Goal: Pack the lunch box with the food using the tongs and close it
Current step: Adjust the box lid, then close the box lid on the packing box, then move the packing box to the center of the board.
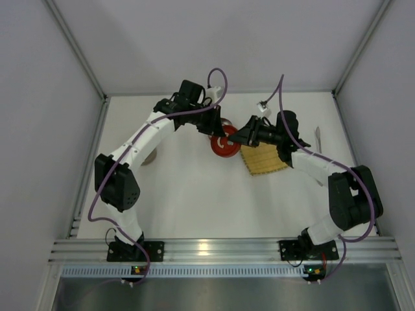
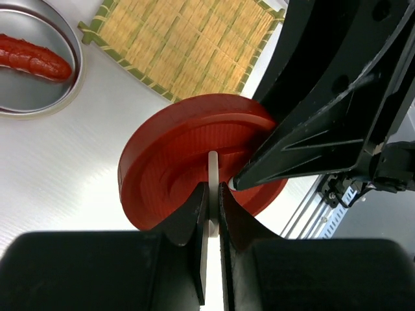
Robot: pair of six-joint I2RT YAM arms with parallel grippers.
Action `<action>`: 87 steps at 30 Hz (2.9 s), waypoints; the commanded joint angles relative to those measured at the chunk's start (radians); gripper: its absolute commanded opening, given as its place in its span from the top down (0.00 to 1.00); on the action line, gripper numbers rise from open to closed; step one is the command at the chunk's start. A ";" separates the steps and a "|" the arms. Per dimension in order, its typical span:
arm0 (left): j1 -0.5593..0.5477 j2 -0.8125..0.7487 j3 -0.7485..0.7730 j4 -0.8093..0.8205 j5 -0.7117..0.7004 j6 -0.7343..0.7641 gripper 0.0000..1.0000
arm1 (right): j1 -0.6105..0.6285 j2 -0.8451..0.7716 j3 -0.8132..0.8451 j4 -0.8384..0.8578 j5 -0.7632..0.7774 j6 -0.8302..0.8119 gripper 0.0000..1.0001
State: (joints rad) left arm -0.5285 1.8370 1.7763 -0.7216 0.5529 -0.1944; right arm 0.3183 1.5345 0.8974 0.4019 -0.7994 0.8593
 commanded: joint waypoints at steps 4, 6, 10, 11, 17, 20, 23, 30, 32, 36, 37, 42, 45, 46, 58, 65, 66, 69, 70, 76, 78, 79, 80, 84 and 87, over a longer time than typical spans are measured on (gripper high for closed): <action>0.002 -0.068 0.009 0.002 -0.021 0.021 1.00 | 0.064 0.023 0.054 0.006 -0.003 -0.017 1.00; 0.002 -0.076 0.000 -0.002 -0.030 0.024 0.99 | 0.062 0.019 0.043 0.028 0.015 0.012 1.00; 0.001 -0.096 -0.046 -0.002 -0.054 0.035 0.85 | 0.056 0.018 -0.009 0.184 0.039 0.162 1.00; 0.001 -0.097 -0.052 -0.007 -0.064 0.038 0.81 | 0.054 0.027 -0.018 0.262 0.040 0.203 1.00; -0.001 -0.111 -0.058 -0.010 -0.106 0.042 0.75 | 0.054 0.035 -0.061 0.380 0.058 0.348 1.00; -0.010 -0.111 -0.058 -0.007 -0.117 0.046 0.73 | 0.054 0.032 -0.072 0.413 0.058 0.377 1.00; -0.016 -0.108 -0.054 0.001 -0.130 0.044 0.75 | 0.057 0.027 -0.071 0.407 0.054 0.376 1.00; -0.077 -0.099 -0.026 0.001 -0.176 0.070 1.00 | 0.061 0.036 -0.063 0.367 0.048 0.373 1.00; -0.093 -0.091 -0.012 -0.004 -0.191 0.079 1.00 | 0.061 0.044 -0.051 0.348 0.036 0.365 0.87; -0.100 -0.058 0.055 -0.059 -0.240 0.114 1.00 | 0.028 0.046 -0.023 0.249 0.005 0.311 0.28; -0.100 -0.035 0.104 -0.071 -0.269 0.125 1.00 | -0.008 0.036 -0.020 0.223 0.002 0.296 0.18; -0.099 0.120 0.291 -0.185 -0.413 0.191 1.00 | -0.160 -0.017 0.008 -0.018 -0.023 0.109 0.01; -0.099 0.229 0.405 -0.234 -0.479 0.256 1.00 | -0.248 -0.069 0.029 -0.171 -0.029 -0.028 0.01; -0.099 0.254 0.435 -0.266 -0.496 0.265 1.00 | -0.283 -0.089 0.037 -0.199 -0.038 -0.079 0.01; -0.027 0.518 0.715 -0.328 -0.426 0.348 1.00 | -0.412 -0.186 -0.055 -0.226 -0.103 -0.149 0.01; 0.001 0.554 0.713 -0.263 -0.412 0.355 1.00 | -0.413 -0.183 -0.074 -0.213 -0.110 -0.148 0.01; 0.002 0.558 0.713 -0.251 -0.413 0.355 1.00 | -0.413 -0.180 -0.074 -0.213 -0.110 -0.148 0.01; 0.002 0.573 0.715 -0.236 -0.415 0.360 1.00 | -0.413 -0.180 -0.077 -0.213 -0.112 -0.151 0.01; 0.002 0.576 0.715 -0.228 -0.413 0.360 1.00 | -0.412 -0.178 -0.078 -0.213 -0.112 -0.152 0.01; 0.002 0.599 0.716 -0.199 -0.410 0.360 1.00 | -0.415 -0.168 -0.081 -0.212 -0.110 -0.155 0.01; 0.002 0.607 0.715 -0.180 -0.416 0.363 1.00 | -0.415 -0.166 -0.083 -0.210 -0.112 -0.154 0.01; 0.001 0.610 0.715 -0.174 -0.421 0.362 1.00 | -0.415 -0.165 -0.083 -0.209 -0.112 -0.154 0.00; 0.002 0.613 0.715 -0.159 -0.424 0.362 1.00 | -0.415 -0.166 -0.084 -0.209 -0.110 -0.154 0.01; 0.001 0.640 0.716 -0.138 -0.432 0.363 1.00 | -0.415 -0.165 -0.086 -0.209 -0.113 -0.154 0.01; 0.002 0.659 0.715 -0.144 -0.430 0.368 1.00 | -0.415 -0.163 -0.089 -0.210 -0.118 -0.155 0.01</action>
State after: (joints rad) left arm -0.5282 2.4645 2.4538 -0.9253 0.1287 0.1566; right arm -0.0818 1.3758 0.8120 0.1783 -0.9001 0.7319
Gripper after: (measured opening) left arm 0.094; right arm 0.993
